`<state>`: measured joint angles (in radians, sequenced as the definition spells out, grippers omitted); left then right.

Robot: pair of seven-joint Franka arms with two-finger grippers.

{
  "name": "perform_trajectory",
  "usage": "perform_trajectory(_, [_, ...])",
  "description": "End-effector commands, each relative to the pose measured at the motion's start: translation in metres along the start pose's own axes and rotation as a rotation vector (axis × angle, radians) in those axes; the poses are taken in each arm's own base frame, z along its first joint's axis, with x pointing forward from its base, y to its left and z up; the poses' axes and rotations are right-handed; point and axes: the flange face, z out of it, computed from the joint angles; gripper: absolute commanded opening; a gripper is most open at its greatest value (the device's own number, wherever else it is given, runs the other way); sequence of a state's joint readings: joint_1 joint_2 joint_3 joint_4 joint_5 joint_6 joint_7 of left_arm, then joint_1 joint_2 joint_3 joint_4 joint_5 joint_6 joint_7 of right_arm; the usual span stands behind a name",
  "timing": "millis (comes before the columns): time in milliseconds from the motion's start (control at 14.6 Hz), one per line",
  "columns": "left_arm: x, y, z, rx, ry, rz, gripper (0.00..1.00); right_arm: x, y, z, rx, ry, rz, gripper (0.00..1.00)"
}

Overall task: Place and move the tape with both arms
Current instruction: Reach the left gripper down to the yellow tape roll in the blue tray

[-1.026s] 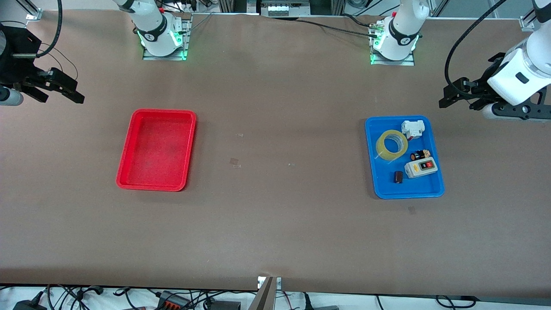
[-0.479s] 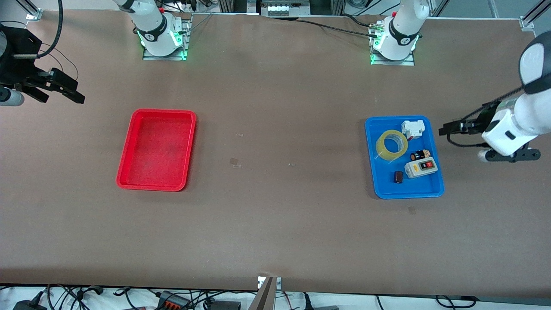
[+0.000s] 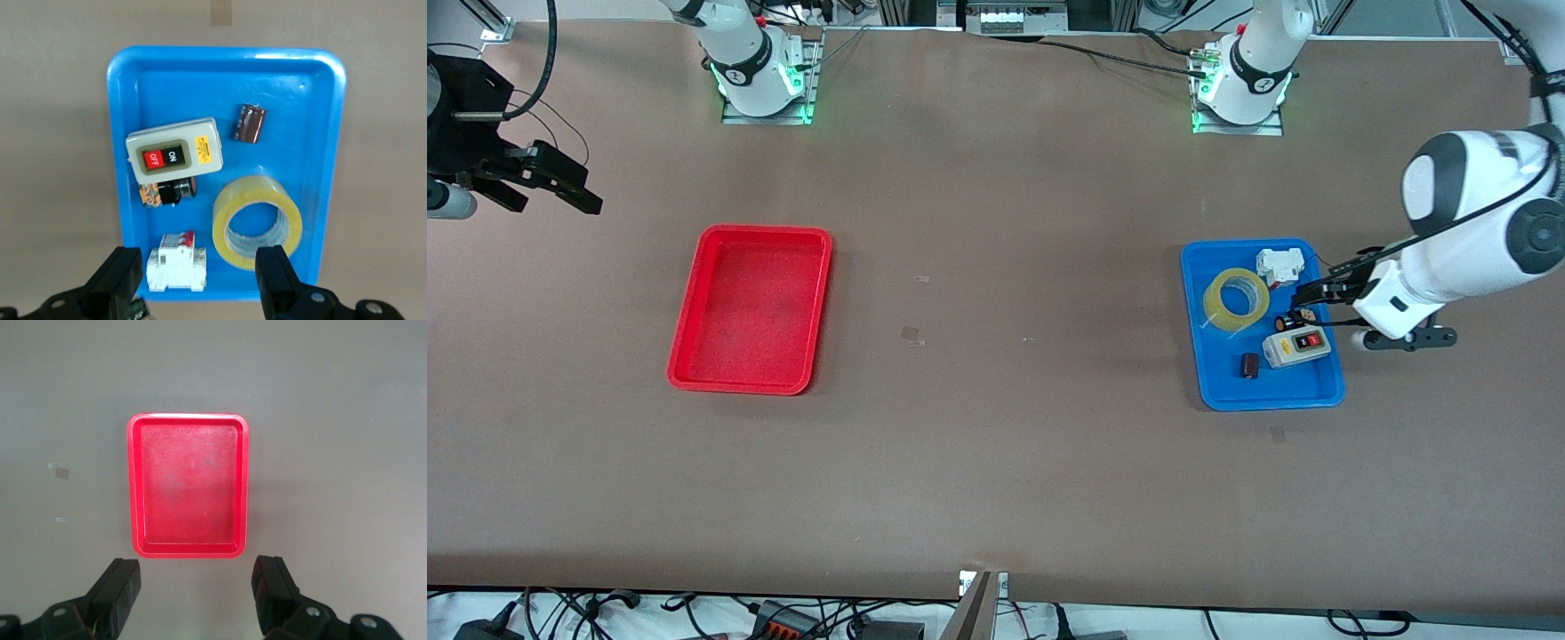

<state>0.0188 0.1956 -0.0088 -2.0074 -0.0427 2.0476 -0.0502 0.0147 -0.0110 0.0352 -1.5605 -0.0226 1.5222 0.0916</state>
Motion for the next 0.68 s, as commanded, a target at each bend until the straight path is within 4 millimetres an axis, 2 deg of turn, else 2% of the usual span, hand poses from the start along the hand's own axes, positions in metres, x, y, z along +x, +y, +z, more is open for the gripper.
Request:
perform_trajectory(0, [-0.028, -0.002, 0.033, 0.007, 0.073, 0.017, 1.0, -0.003, -0.001, -0.003, 0.011, 0.011, -0.021, 0.98])
perform_trajectory(137, [-0.037, -0.003, 0.064, 0.008, 0.116, 0.018, 1.0, -0.003, -0.001, -0.003, 0.011, 0.013, -0.021, 0.98])
perform_trajectory(274, [-0.039, -0.003, 0.086, 0.01, 0.101, 0.025, 1.0, -0.003, -0.001, -0.002, 0.011, 0.011, -0.021, 0.98])
perform_trajectory(615, [-0.048, 0.005, 0.112, 0.016, 0.05, 0.044, 1.0, -0.003, -0.001, -0.002, 0.011, 0.01, -0.021, 0.98])
